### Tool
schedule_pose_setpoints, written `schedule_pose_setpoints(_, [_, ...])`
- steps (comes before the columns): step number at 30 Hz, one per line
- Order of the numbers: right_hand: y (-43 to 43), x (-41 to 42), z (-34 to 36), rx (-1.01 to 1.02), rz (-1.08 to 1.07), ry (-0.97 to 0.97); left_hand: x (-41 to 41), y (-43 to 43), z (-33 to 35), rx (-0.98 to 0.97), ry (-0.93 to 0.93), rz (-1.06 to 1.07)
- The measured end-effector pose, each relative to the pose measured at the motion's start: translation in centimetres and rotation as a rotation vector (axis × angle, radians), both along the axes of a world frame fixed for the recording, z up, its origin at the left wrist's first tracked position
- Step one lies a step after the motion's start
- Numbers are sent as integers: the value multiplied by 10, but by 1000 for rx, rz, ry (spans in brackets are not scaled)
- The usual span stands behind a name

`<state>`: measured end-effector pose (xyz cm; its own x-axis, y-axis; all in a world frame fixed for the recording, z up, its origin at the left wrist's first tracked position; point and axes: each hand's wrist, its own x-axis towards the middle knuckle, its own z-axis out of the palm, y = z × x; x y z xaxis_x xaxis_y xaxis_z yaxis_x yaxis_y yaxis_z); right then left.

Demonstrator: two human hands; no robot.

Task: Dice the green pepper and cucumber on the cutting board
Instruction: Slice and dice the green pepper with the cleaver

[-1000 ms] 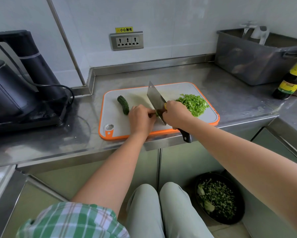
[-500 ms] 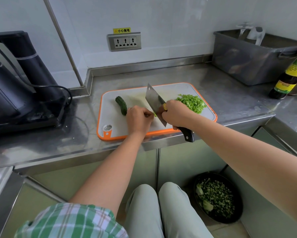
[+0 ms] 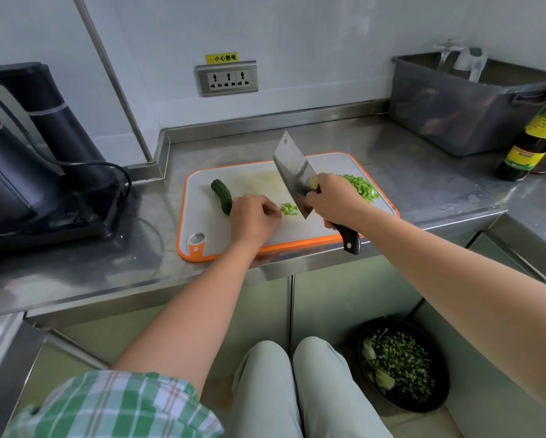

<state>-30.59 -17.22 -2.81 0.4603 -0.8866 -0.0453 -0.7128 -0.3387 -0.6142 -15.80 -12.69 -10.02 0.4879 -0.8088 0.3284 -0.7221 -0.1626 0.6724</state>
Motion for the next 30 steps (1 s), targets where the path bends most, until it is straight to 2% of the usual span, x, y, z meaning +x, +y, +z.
schedule_pose_setpoints(4, [-6,-7,-6,30,4,57,11,0,4,0,1,-26])
schedule_pose_setpoints(6, [-8,-9,-9,33,-19,33,16,-1,4,32,-80,-67])
schedule_pose_setpoints(11, [-14,-16,-5,45,-79,-8,17,-15,13,220,-363,-330])
schedule_pose_setpoints(16, [-8,-20,-5,32,-49,36,15,-22,21,265,-449,-382])
schedule_pose_setpoints(25, [2,-13,5,-4,88,193,2,-10,18,202,-365,-150])
schedule_pose_setpoints(30, [11,-7,9,-69,99,251,-4,-10,11,139,-209,-33])
